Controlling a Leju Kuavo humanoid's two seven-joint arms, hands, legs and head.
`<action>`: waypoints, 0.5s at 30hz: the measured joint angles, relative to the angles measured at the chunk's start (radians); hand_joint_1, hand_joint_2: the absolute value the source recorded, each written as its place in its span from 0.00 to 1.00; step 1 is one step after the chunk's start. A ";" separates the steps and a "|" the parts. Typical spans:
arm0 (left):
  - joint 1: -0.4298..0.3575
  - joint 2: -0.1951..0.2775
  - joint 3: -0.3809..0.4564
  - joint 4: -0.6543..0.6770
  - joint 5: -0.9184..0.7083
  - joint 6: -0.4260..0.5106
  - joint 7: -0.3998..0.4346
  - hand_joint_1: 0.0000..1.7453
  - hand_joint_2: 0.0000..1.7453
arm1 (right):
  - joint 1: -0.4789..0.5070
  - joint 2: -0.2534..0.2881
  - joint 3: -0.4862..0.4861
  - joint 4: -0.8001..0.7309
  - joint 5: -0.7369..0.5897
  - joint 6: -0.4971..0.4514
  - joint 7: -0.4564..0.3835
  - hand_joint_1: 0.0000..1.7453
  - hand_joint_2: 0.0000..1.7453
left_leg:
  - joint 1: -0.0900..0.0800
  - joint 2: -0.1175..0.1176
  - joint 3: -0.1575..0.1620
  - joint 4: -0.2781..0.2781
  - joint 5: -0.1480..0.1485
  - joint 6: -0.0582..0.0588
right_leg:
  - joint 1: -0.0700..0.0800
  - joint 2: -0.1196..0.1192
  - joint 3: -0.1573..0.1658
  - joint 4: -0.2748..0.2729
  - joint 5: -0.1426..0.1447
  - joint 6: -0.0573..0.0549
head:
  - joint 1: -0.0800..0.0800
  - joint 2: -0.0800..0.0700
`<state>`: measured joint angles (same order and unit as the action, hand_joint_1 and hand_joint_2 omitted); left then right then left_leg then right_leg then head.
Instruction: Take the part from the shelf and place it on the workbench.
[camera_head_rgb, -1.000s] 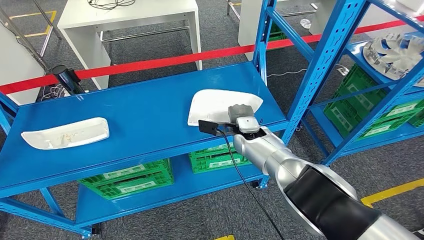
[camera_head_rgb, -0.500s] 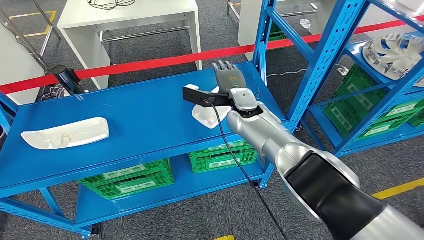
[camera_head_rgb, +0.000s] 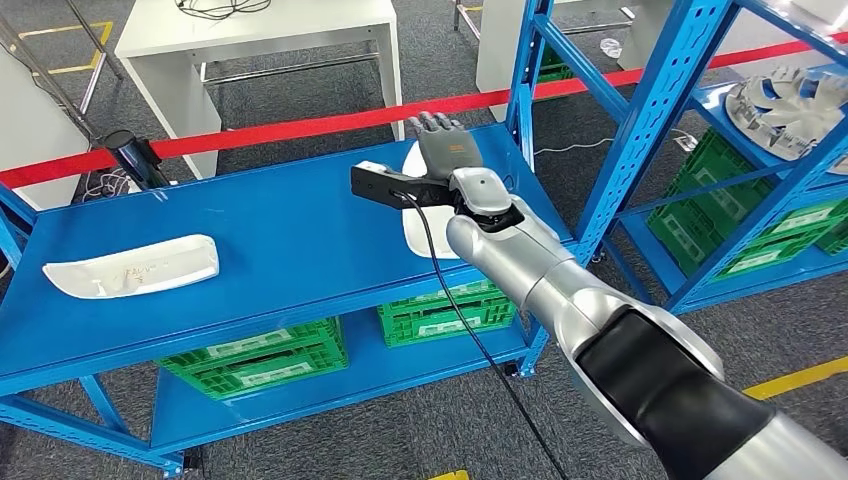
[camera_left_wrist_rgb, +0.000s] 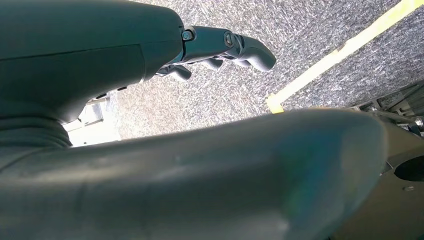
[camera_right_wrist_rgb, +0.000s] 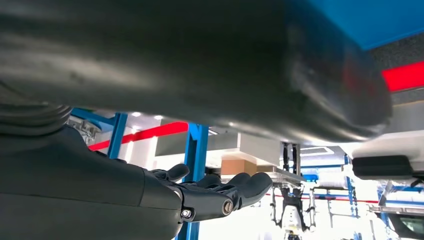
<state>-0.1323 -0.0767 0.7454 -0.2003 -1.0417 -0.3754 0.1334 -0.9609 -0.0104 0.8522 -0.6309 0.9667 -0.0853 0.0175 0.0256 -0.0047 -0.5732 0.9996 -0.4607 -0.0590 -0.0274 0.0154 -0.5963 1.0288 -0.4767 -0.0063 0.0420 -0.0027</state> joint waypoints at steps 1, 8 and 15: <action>0.000 0.000 0.000 0.000 0.000 0.000 0.000 0.00 0.00 | 0.001 0.000 0.000 0.000 -0.001 0.001 0.000 0.00 0.00 | 0.000 0.000 0.000 0.000 0.000 0.000 | 0.000 0.000 0.000 0.000 0.000 0.000 | 0.000 0.000; -0.002 0.000 0.001 0.000 -0.003 0.000 0.000 0.00 0.00 | 0.005 -0.001 0.000 0.006 -0.005 -0.001 0.003 0.00 0.00 | -0.001 0.000 -0.001 0.002 -0.001 0.003 | -0.002 0.000 0.000 -0.001 0.000 0.001 | 0.000 0.000; -0.005 0.001 0.001 0.000 -0.003 0.000 -0.002 0.00 0.00 | 0.011 0.000 0.000 0.020 -0.002 0.000 0.010 0.00 0.00 | -0.001 0.002 0.001 0.002 -0.007 0.029 | -0.009 -0.001 0.007 -0.010 0.000 0.022 | 0.000 0.000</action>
<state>-0.1370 -0.0755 0.7465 -0.2007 -1.0446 -0.3754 0.1317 -0.9503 -0.0106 0.8526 -0.6109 0.9648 -0.0852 0.0271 0.0242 -0.0032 -0.5725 1.0013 -0.4680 -0.0298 -0.0365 0.0141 -0.5896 1.0183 -0.4764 0.0159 0.0417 -0.0027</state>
